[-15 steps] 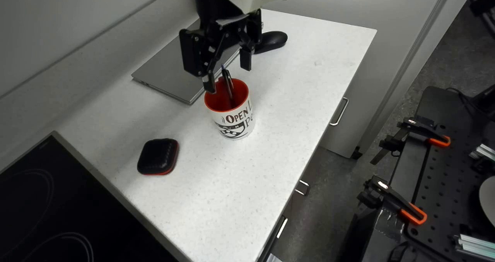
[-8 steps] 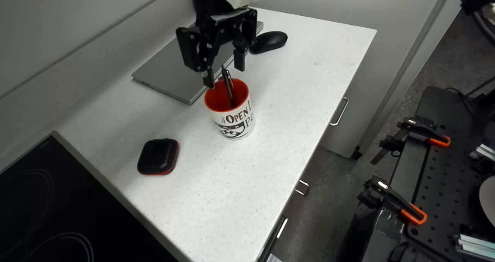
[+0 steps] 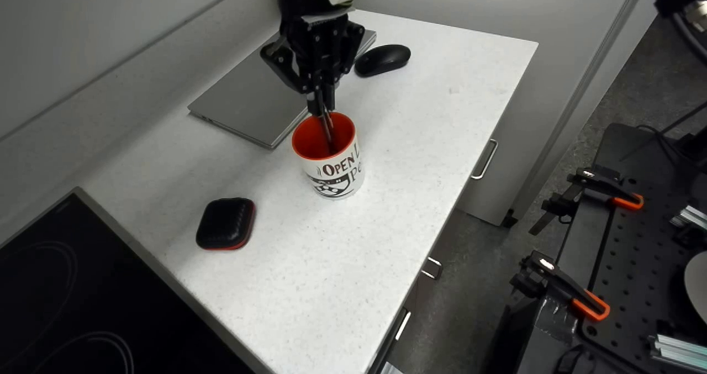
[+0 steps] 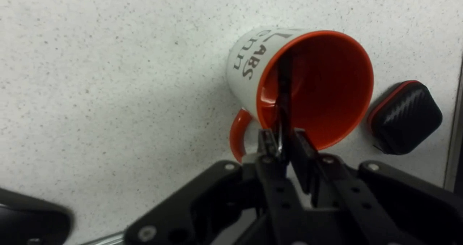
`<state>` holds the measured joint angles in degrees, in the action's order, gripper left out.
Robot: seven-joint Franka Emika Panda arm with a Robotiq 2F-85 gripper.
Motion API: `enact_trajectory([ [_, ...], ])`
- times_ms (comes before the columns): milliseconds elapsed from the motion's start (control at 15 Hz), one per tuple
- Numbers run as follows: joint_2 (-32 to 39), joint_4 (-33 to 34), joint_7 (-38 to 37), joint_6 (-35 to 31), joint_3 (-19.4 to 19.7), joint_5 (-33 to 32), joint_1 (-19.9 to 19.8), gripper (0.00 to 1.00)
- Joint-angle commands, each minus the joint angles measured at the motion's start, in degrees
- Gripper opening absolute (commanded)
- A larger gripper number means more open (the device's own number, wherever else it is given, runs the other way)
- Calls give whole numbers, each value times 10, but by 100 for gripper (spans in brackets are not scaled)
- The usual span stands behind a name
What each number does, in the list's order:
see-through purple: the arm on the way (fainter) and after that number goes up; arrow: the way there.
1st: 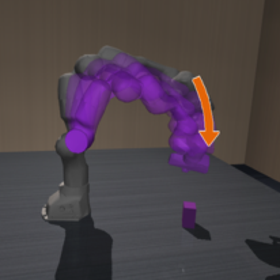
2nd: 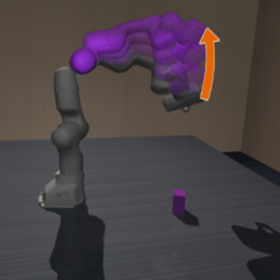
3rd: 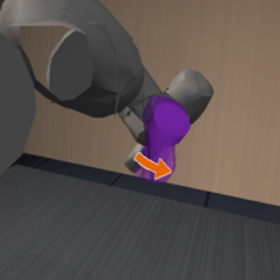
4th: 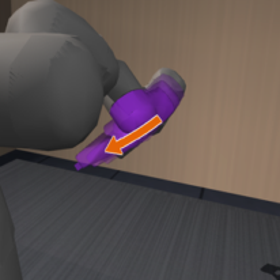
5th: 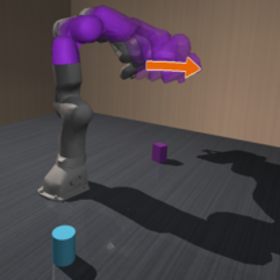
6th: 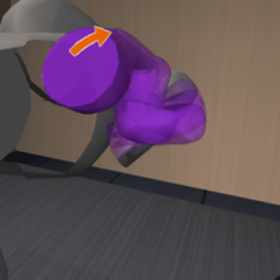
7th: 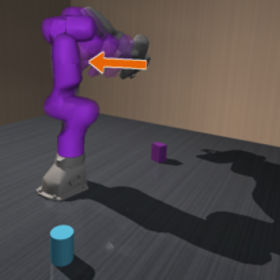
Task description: Pick up the black pen from the mug cup and place it on the table.
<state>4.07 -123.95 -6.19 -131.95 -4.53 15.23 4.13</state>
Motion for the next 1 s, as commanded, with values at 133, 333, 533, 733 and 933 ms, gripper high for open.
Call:
enact_trajectory([
  [133,7,15,1,1,4,25,-5,3],
  [333,-10,7,8,2,6,32,-8,3],
  [533,-45,-4,19,10,12,30,-13,3],
  [733,-79,-4,35,15,25,35,-22,3],
  [933,-108,5,72,41,42,67,-29,3],
])
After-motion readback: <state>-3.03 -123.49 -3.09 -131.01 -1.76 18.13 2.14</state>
